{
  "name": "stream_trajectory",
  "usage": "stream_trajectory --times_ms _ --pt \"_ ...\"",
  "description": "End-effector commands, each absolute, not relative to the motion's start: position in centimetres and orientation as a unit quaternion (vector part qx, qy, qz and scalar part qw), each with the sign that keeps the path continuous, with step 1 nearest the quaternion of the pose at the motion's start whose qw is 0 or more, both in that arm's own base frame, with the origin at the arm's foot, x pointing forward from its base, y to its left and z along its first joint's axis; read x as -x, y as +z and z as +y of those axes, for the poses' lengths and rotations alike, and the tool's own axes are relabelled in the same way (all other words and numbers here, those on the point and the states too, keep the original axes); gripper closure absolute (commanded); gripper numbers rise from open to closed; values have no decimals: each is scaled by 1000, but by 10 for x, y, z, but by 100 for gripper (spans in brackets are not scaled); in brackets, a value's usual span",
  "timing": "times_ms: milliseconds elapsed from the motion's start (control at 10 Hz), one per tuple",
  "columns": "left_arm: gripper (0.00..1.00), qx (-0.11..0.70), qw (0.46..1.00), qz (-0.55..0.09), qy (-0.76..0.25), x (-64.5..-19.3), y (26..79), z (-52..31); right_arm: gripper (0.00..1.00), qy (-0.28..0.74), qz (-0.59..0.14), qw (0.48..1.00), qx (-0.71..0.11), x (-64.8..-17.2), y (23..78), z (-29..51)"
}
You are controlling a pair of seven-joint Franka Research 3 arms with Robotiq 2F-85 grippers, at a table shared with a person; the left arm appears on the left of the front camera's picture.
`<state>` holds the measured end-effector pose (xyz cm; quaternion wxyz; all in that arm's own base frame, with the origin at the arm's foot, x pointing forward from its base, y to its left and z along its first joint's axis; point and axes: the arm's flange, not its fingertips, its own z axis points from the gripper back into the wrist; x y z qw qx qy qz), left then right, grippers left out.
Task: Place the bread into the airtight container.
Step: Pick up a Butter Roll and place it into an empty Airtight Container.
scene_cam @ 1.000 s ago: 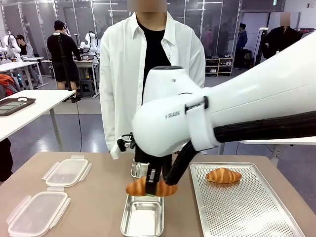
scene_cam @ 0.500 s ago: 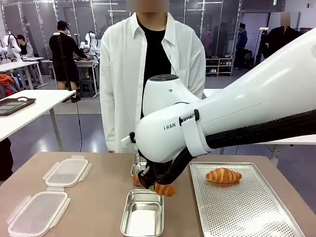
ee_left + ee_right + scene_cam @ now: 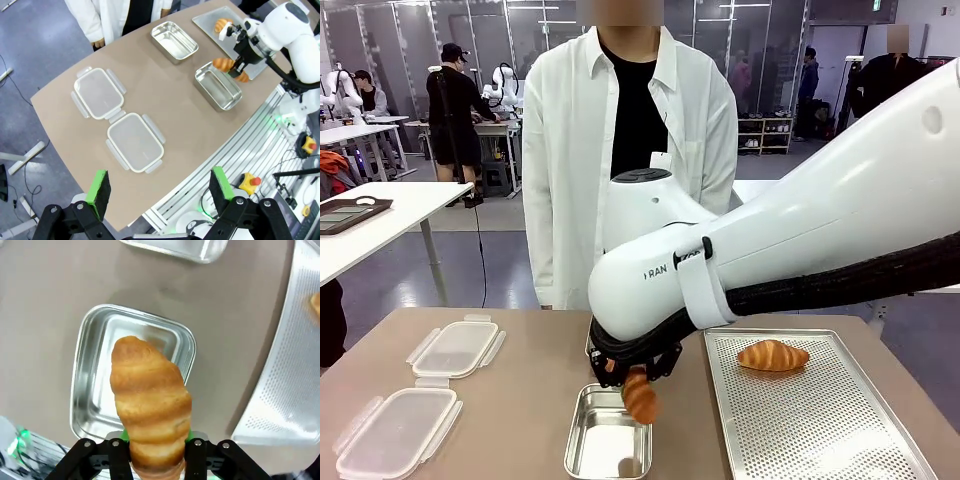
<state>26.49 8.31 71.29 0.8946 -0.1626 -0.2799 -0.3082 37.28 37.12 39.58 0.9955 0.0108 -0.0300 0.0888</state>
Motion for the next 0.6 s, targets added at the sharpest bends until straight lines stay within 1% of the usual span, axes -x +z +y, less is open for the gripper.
stream_trajectory --times_ms 0,200,400,500 --pt "0 162 892 -280 -317 -265 715 84 64 -5 -21 1000 4 -371 384 394" --pt "0 162 892 -280 -317 -265 715 84 64 -63 -18 998 -18 -373 373 401" --pt "0 162 892 -280 -317 -265 715 84 64 -62 -12 997 -31 -373 365 408" --pt "0 162 892 -280 -317 -265 715 84 64 -44 -4 999 -12 -370 371 390"
